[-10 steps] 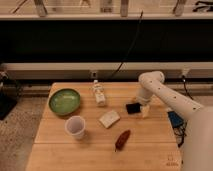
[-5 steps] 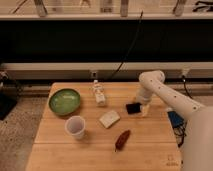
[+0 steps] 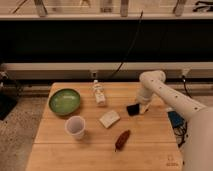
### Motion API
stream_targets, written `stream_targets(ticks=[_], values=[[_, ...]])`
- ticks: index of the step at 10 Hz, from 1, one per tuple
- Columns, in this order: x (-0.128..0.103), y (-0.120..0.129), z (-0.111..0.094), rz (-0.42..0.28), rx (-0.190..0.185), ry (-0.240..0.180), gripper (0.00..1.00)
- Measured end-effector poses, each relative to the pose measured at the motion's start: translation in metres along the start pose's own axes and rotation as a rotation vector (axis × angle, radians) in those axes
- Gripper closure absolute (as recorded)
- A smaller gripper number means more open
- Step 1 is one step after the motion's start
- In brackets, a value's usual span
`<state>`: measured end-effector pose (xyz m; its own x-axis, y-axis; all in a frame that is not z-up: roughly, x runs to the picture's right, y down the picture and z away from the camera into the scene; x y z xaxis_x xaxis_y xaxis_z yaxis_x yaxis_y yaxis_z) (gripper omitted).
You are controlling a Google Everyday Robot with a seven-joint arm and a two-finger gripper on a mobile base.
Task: Place the eraser in the ceramic cup
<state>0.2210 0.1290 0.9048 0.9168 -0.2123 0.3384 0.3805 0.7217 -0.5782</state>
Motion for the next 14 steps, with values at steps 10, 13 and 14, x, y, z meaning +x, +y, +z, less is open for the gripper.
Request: stream_targets(ticks=[10, 13, 14], values=[[-0.079, -0.008, -0.080, -0.180, 0.015, 0.029, 1.00], [-0.119, -0.013, -0.092, -0.271, 0.015, 0.012, 1.00], [-0.126, -0.011, -0.094, -0.290, 0.015, 0.010, 1.00]])
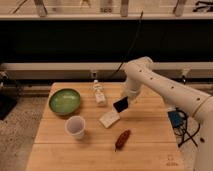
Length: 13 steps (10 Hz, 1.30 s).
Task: Place the eraser in the ceramic cup
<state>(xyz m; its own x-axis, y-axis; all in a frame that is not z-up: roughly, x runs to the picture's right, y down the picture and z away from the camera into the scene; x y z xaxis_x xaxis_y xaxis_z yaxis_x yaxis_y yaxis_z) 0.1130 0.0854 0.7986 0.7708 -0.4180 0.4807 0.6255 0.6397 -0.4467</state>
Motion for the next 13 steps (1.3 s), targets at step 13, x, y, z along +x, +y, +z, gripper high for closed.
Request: stream_targets(ticks=[13], values=[[-0.113, -0.032, -0.014, -0.312, 0.089, 0.015, 1.00]])
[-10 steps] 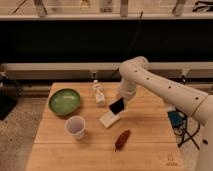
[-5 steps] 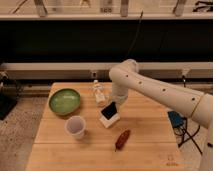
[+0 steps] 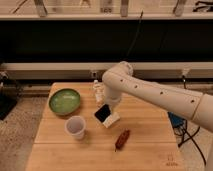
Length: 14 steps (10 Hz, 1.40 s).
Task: Place the eraser in the ceramic cup
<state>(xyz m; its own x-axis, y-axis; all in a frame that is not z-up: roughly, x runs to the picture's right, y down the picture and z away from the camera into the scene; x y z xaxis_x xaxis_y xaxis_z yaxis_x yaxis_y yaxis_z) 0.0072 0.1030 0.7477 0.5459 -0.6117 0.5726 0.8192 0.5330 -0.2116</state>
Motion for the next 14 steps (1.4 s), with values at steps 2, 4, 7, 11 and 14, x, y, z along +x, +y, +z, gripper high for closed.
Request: stream_targets(ticks=[2, 4, 7, 11, 14], values=[[-0.005, -0.011, -0.005, -0.069, 0.031, -0.001, 1.00], [-0.010, -0.019, -0.009, -0.135, 0.066, -0.006, 1.00], [-0.016, -0.028, -0.011, -0.236, 0.115, -0.010, 1.00], [-0.037, -0.042, -0.008, -0.397, 0.177, 0.004, 1.00], [-0.050, -0.053, -0.008, -0.486, 0.216, 0.020, 1.00]])
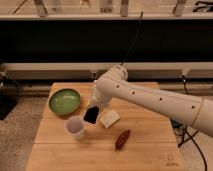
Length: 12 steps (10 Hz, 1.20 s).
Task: Place the eraser in the ceramic cup
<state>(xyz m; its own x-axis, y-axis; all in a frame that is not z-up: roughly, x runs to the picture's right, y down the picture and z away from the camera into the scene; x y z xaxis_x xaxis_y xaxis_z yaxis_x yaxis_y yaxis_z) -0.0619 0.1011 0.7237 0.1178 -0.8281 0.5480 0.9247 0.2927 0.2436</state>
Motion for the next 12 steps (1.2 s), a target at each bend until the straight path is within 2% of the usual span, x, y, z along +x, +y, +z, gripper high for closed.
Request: stream_targets(ticks=[8, 12], values=[[-0.011, -0.051, 0.004, -0.131, 0.045, 0.014, 1.00], [-0.018, -0.066, 0.007, -0.164, 0.094, 0.039, 1.00]])
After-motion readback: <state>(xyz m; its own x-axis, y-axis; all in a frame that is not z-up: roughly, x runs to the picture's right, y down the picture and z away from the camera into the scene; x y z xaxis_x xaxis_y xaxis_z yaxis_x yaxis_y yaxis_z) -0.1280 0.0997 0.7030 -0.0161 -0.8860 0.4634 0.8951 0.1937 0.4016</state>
